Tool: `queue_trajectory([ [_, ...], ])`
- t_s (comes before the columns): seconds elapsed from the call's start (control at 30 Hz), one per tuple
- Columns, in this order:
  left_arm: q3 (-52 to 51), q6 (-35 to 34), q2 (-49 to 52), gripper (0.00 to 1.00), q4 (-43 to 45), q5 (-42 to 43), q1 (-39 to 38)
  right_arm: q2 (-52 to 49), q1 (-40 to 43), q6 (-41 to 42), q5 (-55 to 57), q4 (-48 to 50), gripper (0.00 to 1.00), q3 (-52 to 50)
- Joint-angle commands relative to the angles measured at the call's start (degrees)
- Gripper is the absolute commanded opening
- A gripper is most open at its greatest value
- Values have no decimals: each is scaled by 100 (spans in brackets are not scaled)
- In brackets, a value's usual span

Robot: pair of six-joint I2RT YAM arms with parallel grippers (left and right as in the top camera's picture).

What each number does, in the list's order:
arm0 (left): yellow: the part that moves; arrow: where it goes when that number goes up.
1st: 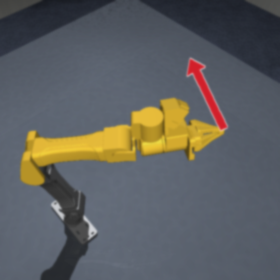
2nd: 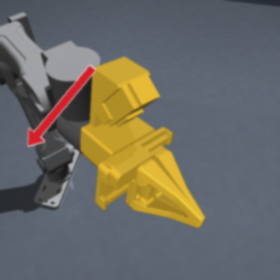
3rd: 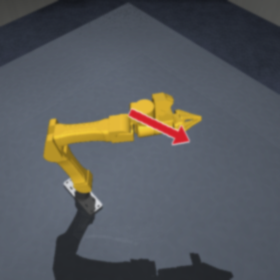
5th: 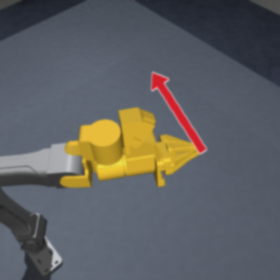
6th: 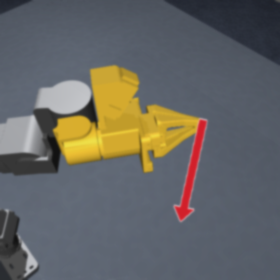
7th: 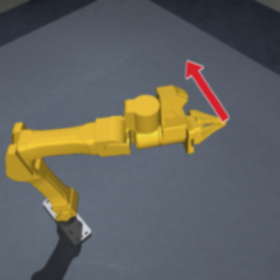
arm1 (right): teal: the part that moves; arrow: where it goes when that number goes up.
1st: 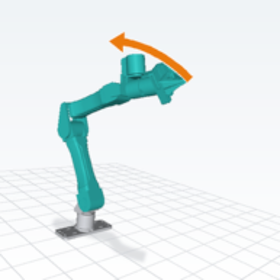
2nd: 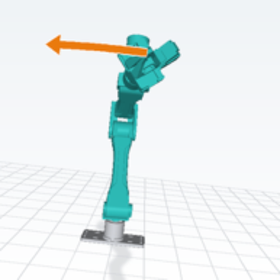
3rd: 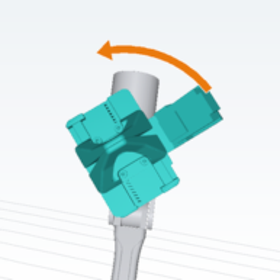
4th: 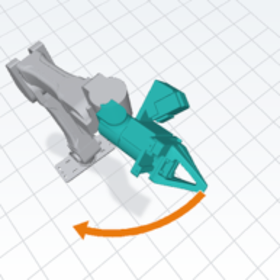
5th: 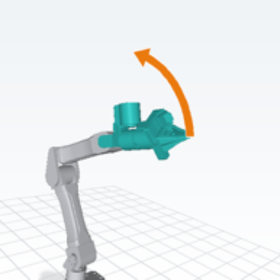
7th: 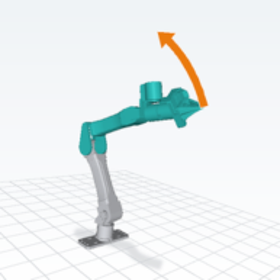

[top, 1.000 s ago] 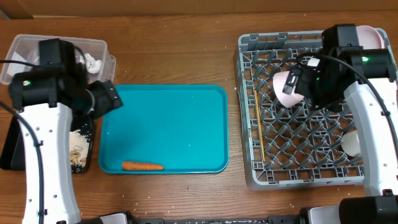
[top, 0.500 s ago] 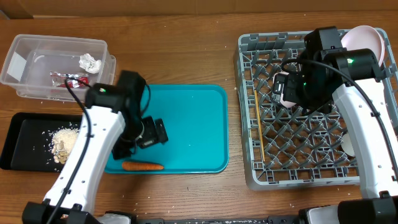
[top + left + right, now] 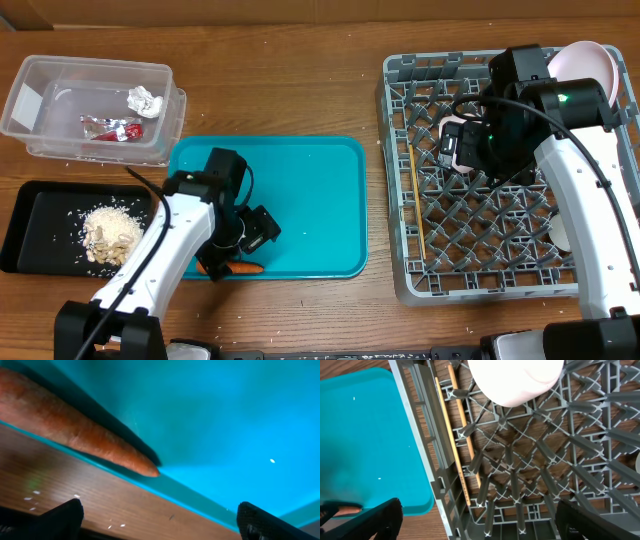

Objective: Sort waste into correct bins and load items into the dishwasher
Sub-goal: 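Reach the left gripper down to the carrot and grasp it, then carry the carrot left and lower it onto the black tray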

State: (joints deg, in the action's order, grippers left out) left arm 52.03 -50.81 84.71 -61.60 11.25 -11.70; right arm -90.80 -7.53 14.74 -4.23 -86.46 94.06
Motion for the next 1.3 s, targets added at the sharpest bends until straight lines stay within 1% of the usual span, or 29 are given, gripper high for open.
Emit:
queue_trajectory([
  [0.0,-243,-407,-7,100,236,-81,-33,-7,13,-127,7,9,100,-4],
  [0.13,-470,-501,-2,100,588,-271,-33,-7,13,-127,9,13,100,-4],
  [0.33,-796,-634,35,100,1147,-337,-31,-7,13,-127,9,-2,100,-4],
  [0.43,-918,-754,37,100,1252,-400,-31,-7,13,-127,9,-22,100,-4],
  [0.73,-1078,-752,42,100,1580,-918,-33,-7,13,-127,9,-46,100,-4],
  [0.87,-1215,-754,92,97,1921,-973,-33,-7,13,-127,9,-48,100,-4],
  [0.93,-1228,-752,155,95,1971,-979,-33,-7,13,-127,9,-48,100,-4],
  [1.0,-1228,-750,190,90,1991,-990,-33,-7,13,-127,9,-50,100,-4],
  [1.1,-1228,-750,197,75,2006,-1045,-31,-7,13,-127,9,-48,100,-4],
  [1.17,-1228,-750,197,69,2028,-1045,-33,-7,13,-129,9,-48,100,-4],
  [1.2,-1228,-750,197,67,2033,-1049,-33,-7,13,-127,11,-48,100,-4],
  [1.27,-1228,-750,197,66,2033,-1093,-31,-7,13,-129,9,-48,100,-4],
])
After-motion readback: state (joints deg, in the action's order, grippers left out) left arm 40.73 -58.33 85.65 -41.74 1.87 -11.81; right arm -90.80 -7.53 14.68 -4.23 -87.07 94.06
